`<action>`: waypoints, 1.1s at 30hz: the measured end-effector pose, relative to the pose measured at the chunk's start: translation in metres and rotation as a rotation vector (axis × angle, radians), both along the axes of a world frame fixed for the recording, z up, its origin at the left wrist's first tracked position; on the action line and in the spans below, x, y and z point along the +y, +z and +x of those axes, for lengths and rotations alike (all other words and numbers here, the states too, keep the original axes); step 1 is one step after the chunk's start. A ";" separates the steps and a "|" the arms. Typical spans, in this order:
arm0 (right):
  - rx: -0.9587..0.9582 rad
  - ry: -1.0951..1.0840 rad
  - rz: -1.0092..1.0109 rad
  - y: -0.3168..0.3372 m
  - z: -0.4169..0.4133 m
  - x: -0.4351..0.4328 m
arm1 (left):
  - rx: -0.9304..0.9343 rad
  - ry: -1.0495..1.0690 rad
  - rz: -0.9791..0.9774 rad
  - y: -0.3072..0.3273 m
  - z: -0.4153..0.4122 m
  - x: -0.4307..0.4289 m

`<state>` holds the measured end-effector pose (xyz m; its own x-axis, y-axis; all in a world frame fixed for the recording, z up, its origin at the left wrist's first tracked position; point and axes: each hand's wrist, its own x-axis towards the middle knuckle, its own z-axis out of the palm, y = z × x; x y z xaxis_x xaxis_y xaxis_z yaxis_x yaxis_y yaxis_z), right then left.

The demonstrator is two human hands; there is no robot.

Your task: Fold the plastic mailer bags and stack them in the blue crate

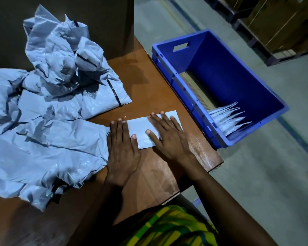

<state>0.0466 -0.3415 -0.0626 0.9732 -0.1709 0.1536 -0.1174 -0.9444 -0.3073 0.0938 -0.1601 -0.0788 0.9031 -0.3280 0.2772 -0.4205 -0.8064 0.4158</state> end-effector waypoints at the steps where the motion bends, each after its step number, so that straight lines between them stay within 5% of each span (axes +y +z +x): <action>1: 0.005 -0.028 -0.002 -0.001 -0.005 -0.003 | 0.005 0.003 0.004 0.000 0.000 0.001; 10: 0.101 -0.021 0.079 0.004 -0.009 -0.009 | 0.027 0.019 0.000 0.000 0.003 -0.001; 15: -0.050 -0.256 0.102 0.009 -0.029 0.015 | 0.043 -0.033 -0.048 0.004 0.002 0.005; 23: -0.023 -0.166 0.137 -0.003 -0.051 0.027 | -0.034 -0.291 0.095 -0.003 -0.010 -0.012; 33: -0.155 -0.162 0.175 0.007 -0.063 -0.003 | -0.058 -0.389 -0.020 0.003 -0.021 0.012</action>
